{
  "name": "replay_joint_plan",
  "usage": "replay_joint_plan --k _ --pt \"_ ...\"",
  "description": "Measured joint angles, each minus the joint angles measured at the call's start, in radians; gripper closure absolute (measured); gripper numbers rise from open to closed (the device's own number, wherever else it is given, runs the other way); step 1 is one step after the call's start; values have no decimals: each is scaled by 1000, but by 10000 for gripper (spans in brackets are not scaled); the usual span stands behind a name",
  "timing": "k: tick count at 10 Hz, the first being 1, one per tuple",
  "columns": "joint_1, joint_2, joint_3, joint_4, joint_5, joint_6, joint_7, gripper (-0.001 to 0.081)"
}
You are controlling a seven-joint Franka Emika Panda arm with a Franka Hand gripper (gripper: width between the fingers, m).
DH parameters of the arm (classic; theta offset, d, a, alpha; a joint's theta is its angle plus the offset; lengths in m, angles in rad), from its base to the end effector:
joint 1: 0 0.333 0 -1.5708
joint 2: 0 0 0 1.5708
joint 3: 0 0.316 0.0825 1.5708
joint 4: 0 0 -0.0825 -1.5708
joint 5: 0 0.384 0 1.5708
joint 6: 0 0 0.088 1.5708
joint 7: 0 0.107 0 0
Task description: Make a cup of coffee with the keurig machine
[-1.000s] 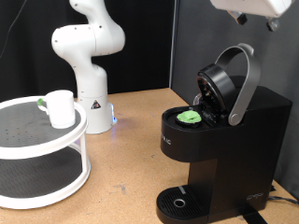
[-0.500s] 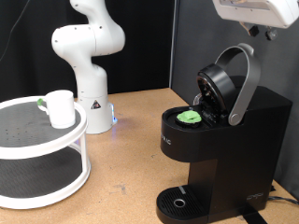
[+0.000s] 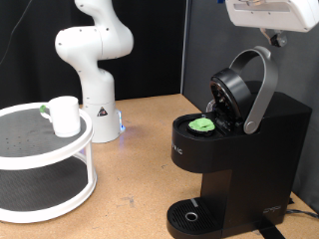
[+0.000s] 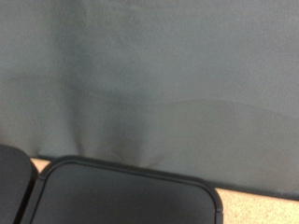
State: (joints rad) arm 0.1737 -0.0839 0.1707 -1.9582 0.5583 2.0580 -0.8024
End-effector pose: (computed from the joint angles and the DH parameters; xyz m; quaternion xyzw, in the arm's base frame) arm 0.5126 0.2166 0.5363 -0.8631 -0.4313 -0.1423 0.2208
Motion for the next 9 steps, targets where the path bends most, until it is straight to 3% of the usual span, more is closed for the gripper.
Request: replay_joint_plan --k 9 --pt "-22 -9 -30 -19 -8 -36 -49 806"
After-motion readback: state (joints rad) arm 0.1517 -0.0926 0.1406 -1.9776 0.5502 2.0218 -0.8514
